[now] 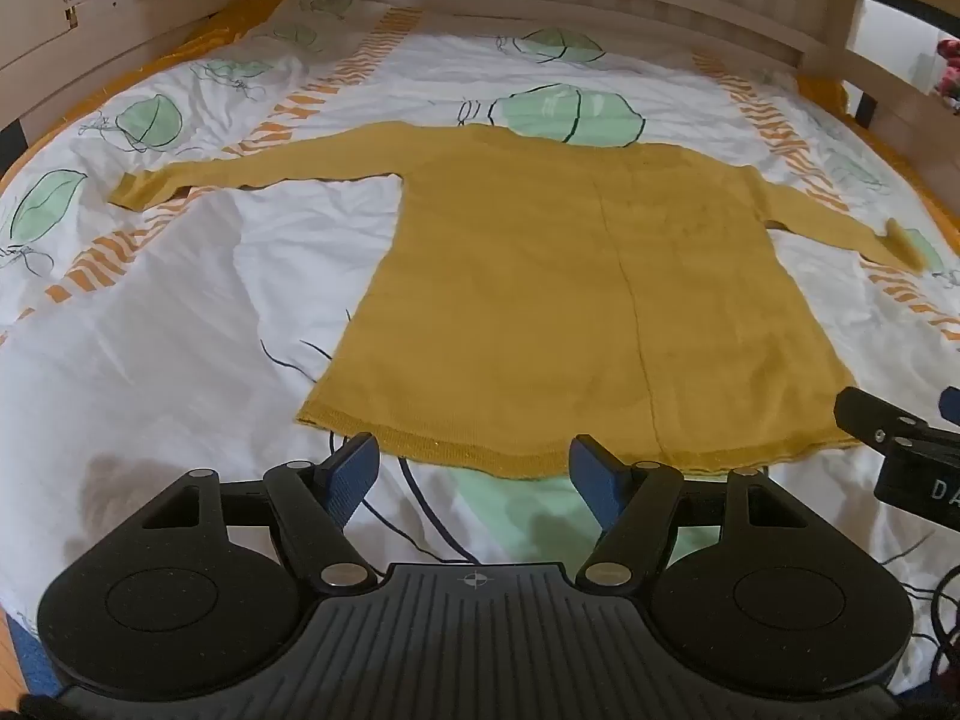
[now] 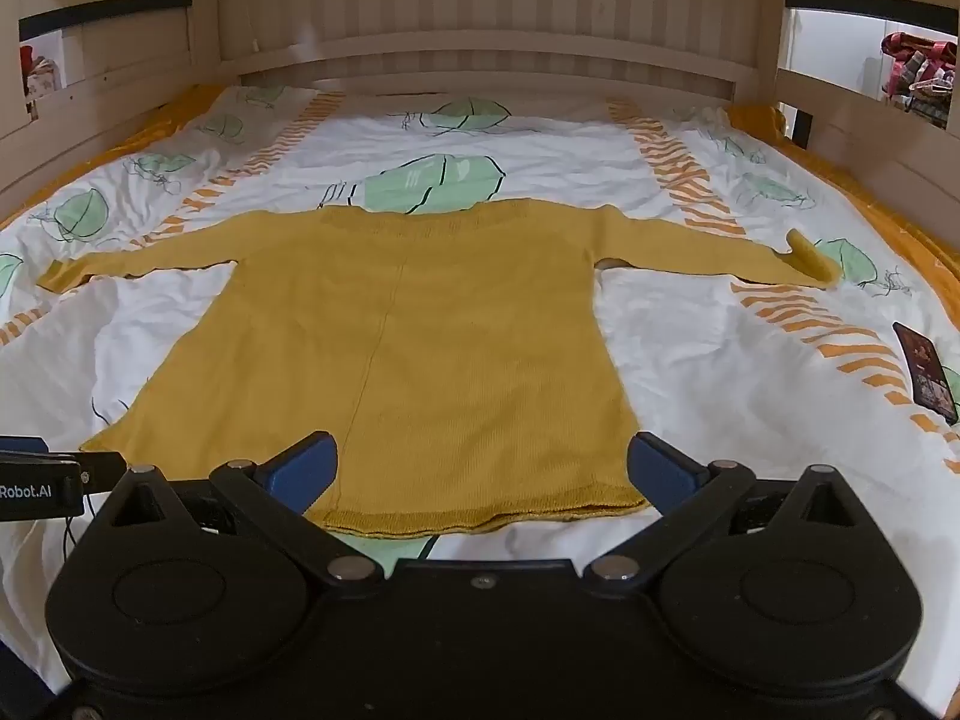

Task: Fold small clothes

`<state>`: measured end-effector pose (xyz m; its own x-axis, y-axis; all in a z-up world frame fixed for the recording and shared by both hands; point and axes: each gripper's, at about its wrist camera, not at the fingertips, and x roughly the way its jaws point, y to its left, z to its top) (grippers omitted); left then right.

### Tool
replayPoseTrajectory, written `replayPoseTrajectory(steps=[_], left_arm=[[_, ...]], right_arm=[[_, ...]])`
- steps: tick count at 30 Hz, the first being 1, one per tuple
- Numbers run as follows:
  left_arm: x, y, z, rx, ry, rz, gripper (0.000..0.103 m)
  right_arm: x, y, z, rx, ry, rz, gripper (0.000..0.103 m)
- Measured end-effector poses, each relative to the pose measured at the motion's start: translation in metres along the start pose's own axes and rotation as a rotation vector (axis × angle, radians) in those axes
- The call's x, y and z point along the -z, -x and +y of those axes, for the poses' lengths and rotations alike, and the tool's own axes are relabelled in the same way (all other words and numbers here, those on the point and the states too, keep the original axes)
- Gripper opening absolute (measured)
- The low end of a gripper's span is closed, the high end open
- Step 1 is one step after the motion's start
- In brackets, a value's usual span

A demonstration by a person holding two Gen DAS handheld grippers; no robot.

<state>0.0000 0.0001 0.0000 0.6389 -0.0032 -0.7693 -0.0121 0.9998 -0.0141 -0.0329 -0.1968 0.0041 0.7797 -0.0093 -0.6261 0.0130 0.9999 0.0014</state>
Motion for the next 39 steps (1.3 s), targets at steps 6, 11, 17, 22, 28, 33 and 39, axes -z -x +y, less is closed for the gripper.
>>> replayPoseTrajectory(steps=[6,11,17,22,28,33,39], left_arm=[[0.001,0.0,0.002,0.005,-0.001,0.006,0.069],[0.002,-0.002,-0.001,0.007,-0.001,0.013,0.069],[0.003,-0.001,-0.003,0.007,0.001,0.012,0.069],[0.004,-0.003,-0.004,0.01,0.002,0.019,0.069],[0.005,-0.005,-0.004,0.014,0.004,0.024,0.069],[0.005,-0.005,-0.004,0.016,0.004,0.024,0.069],[0.005,-0.005,-0.004,0.017,0.004,0.026,0.069]], right_arm=[[-0.008,0.003,0.0,-0.003,-0.001,0.003,0.102],[0.003,-0.002,0.003,-0.006,0.002,0.004,0.102],[0.001,-0.002,0.004,-0.01,-0.003,0.014,0.102],[0.001,-0.004,0.005,-0.015,-0.004,0.023,0.102],[0.001,-0.004,0.006,-0.018,-0.007,0.026,0.102],[0.001,-0.004,0.006,-0.018,-0.008,0.026,0.102],[0.002,-0.005,0.008,-0.019,-0.007,0.026,0.102]])
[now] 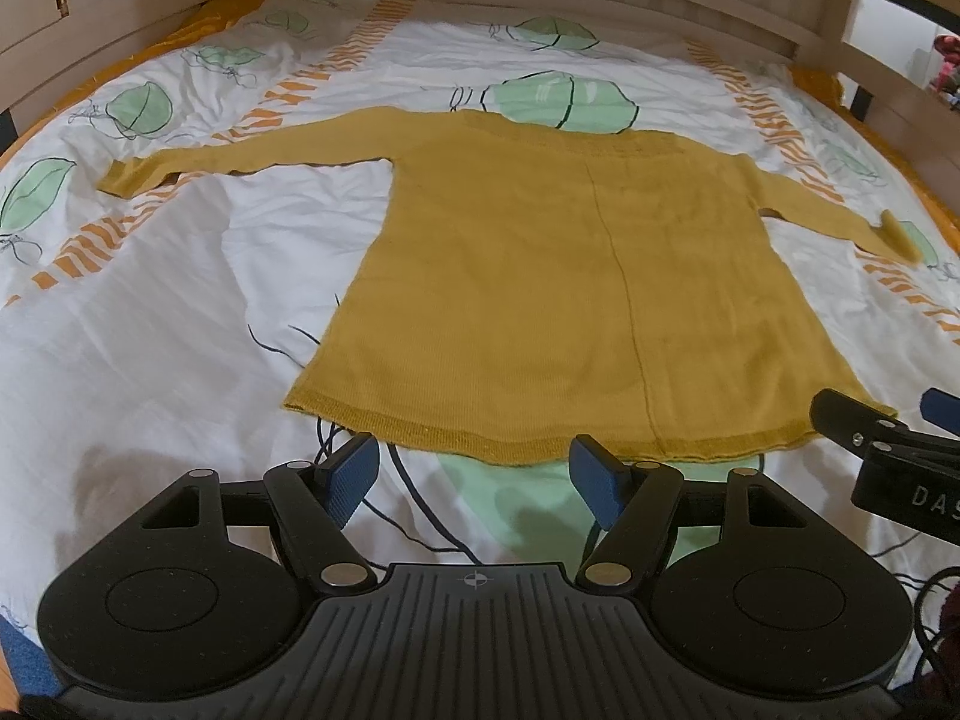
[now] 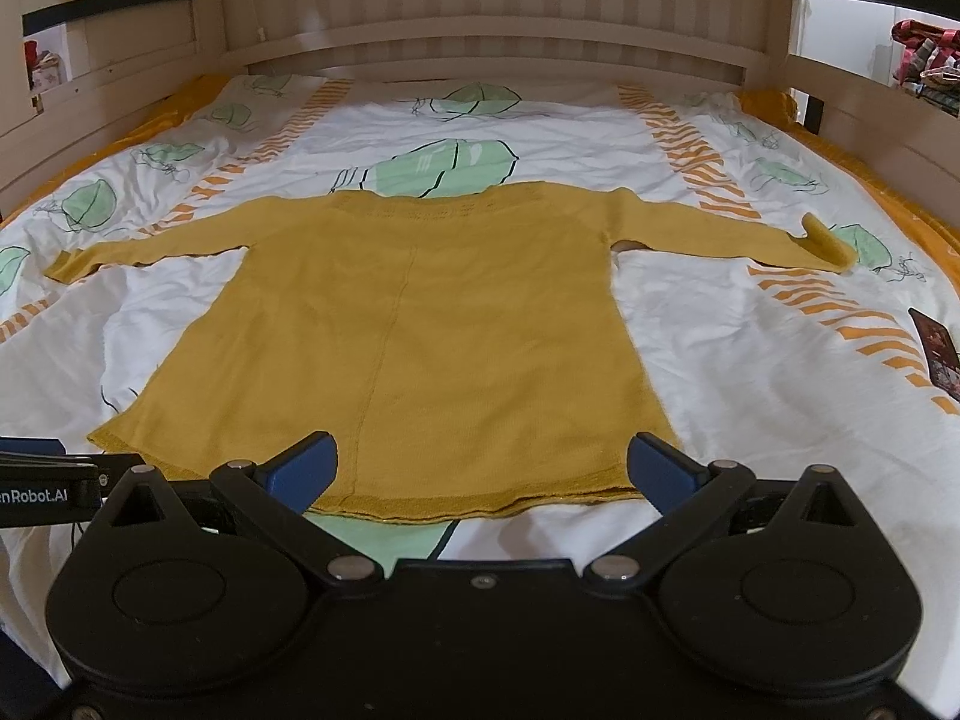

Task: Fold small clothes

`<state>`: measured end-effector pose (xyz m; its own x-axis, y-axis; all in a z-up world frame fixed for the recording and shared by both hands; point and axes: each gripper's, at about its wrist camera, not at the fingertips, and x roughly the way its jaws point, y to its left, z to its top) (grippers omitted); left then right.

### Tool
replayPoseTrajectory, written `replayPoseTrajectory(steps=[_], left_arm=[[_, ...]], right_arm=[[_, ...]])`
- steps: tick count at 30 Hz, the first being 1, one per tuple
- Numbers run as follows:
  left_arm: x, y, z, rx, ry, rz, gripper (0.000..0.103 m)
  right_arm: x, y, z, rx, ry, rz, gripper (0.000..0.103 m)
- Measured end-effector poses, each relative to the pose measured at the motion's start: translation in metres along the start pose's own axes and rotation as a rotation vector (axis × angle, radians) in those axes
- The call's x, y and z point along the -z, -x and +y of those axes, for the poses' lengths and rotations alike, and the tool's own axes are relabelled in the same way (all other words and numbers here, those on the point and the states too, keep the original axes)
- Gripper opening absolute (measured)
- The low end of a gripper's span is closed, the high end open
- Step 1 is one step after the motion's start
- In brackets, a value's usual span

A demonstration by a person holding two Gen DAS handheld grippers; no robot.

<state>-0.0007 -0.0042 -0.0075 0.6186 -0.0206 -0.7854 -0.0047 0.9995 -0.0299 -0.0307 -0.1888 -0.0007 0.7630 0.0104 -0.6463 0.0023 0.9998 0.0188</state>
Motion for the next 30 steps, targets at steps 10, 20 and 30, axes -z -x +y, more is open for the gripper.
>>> replayPoseTrajectory(steps=[10,20,30], left_arm=[[0.0017,-0.0002,-0.0012,0.002,0.0,0.003,0.069],[0.0009,-0.0003,-0.0008,0.001,-0.001,0.003,0.069],[0.0023,-0.0009,-0.0014,0.002,-0.002,0.004,0.069]], right_arm=[[-0.0006,-0.0002,0.0,0.0,-0.001,0.001,0.102],[-0.0009,-0.0004,-0.0002,-0.001,-0.002,0.002,0.102],[-0.001,-0.0006,0.0,-0.001,-0.003,0.003,0.102]])
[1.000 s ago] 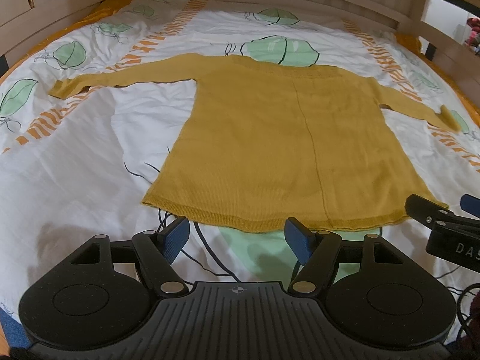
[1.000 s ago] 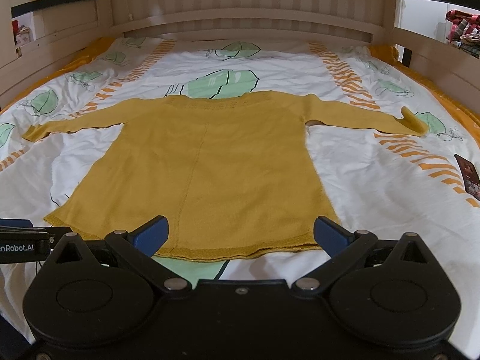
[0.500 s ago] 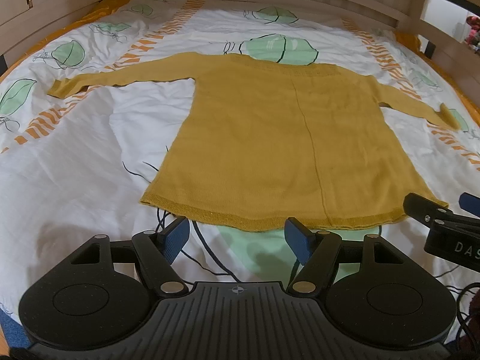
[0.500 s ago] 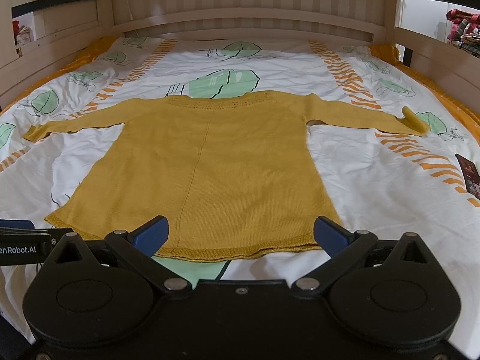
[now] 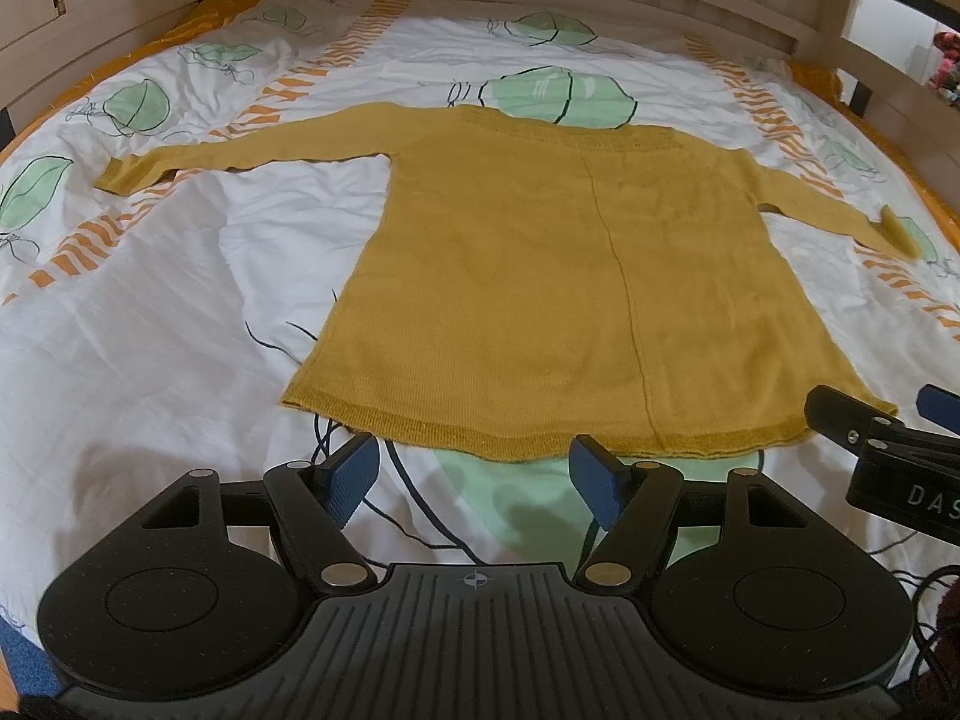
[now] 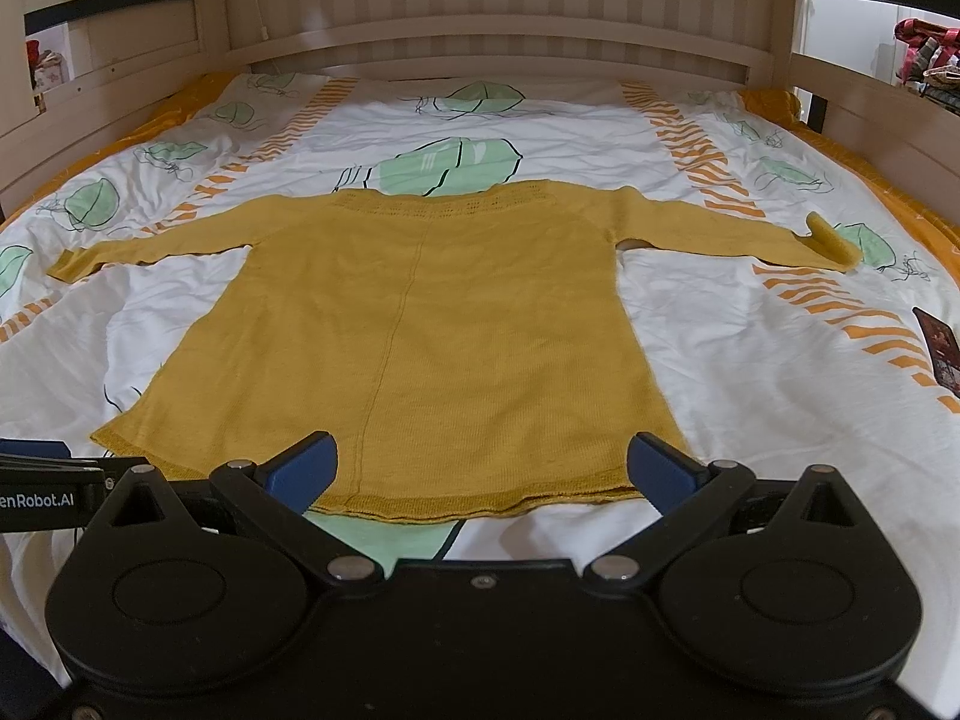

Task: Fold small clothes

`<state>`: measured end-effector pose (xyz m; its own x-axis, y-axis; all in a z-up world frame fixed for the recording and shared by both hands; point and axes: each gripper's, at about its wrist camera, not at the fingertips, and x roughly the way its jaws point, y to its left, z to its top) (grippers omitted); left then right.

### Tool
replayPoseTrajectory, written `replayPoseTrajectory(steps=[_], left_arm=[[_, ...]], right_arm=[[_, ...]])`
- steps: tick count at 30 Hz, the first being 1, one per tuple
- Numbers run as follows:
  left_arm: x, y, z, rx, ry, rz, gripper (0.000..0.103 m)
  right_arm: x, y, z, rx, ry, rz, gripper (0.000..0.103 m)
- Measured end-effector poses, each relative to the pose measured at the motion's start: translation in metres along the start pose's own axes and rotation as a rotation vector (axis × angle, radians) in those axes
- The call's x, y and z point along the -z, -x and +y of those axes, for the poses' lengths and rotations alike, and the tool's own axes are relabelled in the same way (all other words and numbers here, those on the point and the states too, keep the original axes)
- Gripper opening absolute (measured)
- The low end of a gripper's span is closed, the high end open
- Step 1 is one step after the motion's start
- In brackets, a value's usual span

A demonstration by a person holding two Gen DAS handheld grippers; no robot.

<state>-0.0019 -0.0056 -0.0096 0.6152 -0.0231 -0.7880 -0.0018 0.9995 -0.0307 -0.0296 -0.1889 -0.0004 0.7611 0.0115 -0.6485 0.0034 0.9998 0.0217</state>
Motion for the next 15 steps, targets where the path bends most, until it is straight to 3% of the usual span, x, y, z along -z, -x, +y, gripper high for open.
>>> replayPoseTrajectory(steps=[15], left_arm=[[0.003,-0.003,-0.001,0.0,0.0,0.008,0.069]], right_arm=[[0.007,0.001,0.013,-0.003,0.0,0.005,0.102]])
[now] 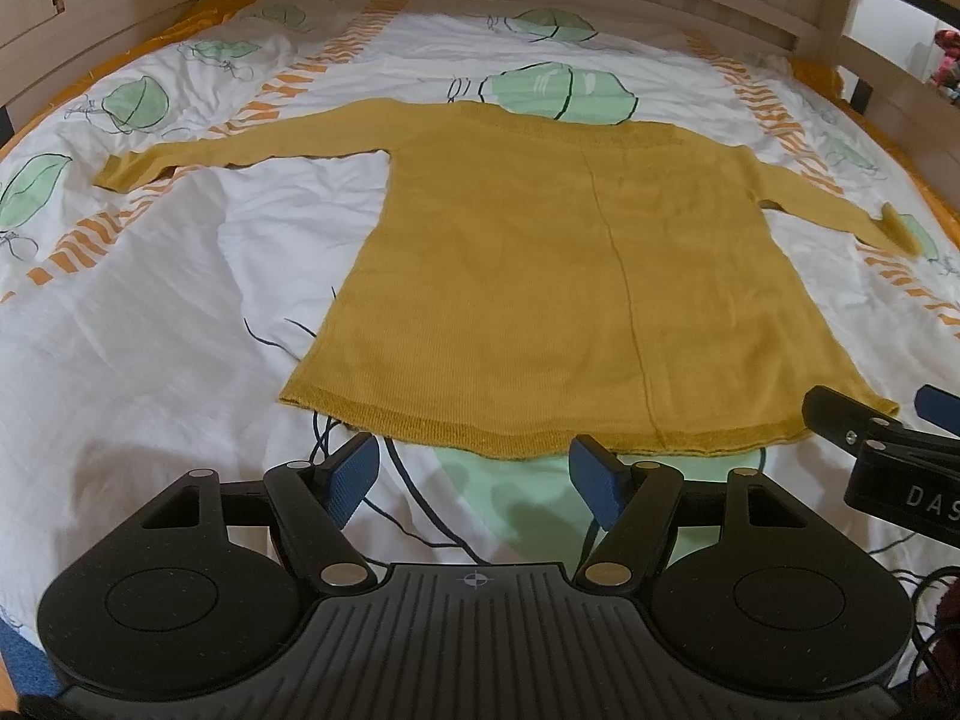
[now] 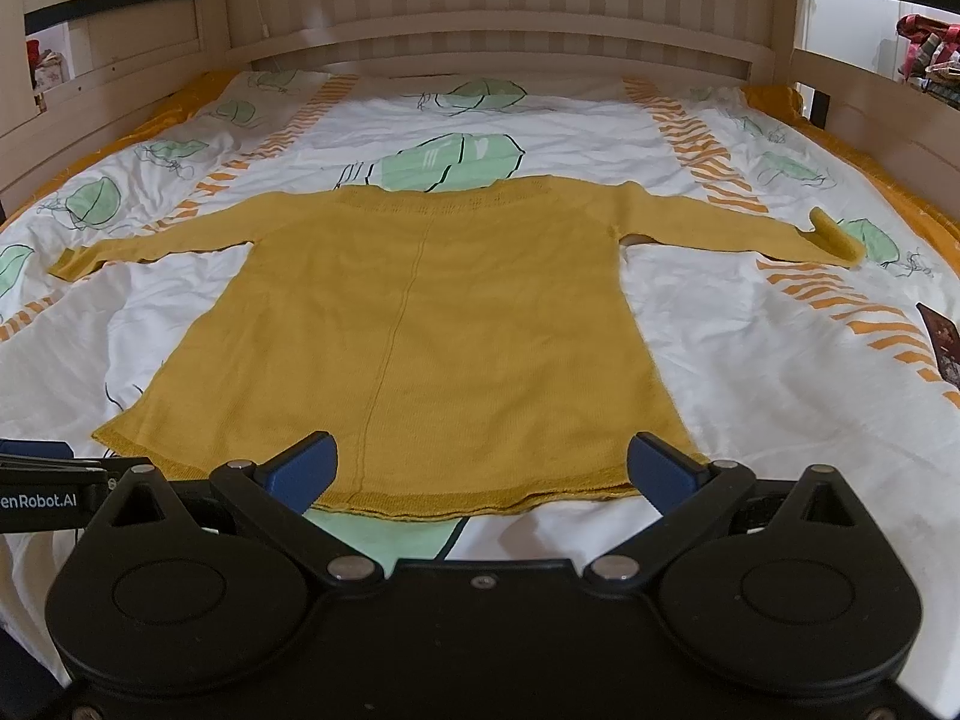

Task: Fold small clothes

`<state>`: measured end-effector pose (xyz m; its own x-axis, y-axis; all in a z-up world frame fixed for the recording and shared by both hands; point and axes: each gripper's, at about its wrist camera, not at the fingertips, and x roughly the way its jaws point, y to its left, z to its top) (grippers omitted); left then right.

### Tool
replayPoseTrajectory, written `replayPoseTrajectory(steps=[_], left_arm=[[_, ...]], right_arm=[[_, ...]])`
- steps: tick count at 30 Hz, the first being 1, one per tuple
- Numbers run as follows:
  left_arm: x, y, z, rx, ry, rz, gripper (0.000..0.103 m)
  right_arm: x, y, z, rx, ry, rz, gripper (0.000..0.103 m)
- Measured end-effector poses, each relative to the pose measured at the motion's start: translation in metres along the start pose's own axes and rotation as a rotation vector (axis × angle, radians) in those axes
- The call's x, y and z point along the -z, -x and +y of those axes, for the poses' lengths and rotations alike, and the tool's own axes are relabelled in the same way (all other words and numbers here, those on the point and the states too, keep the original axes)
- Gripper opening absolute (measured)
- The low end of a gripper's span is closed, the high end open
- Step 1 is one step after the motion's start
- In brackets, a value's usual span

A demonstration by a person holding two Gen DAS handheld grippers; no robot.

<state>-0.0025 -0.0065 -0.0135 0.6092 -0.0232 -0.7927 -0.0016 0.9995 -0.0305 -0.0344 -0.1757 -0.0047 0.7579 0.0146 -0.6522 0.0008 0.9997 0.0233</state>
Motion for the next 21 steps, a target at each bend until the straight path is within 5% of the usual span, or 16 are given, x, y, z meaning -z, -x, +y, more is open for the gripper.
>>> replayPoseTrajectory(steps=[21], left_arm=[[-0.015,-0.012,0.003,-0.002,-0.006,0.037,0.069]], right_arm=[[-0.009,-0.017,-0.008,-0.026,-0.02,0.051,0.102]])
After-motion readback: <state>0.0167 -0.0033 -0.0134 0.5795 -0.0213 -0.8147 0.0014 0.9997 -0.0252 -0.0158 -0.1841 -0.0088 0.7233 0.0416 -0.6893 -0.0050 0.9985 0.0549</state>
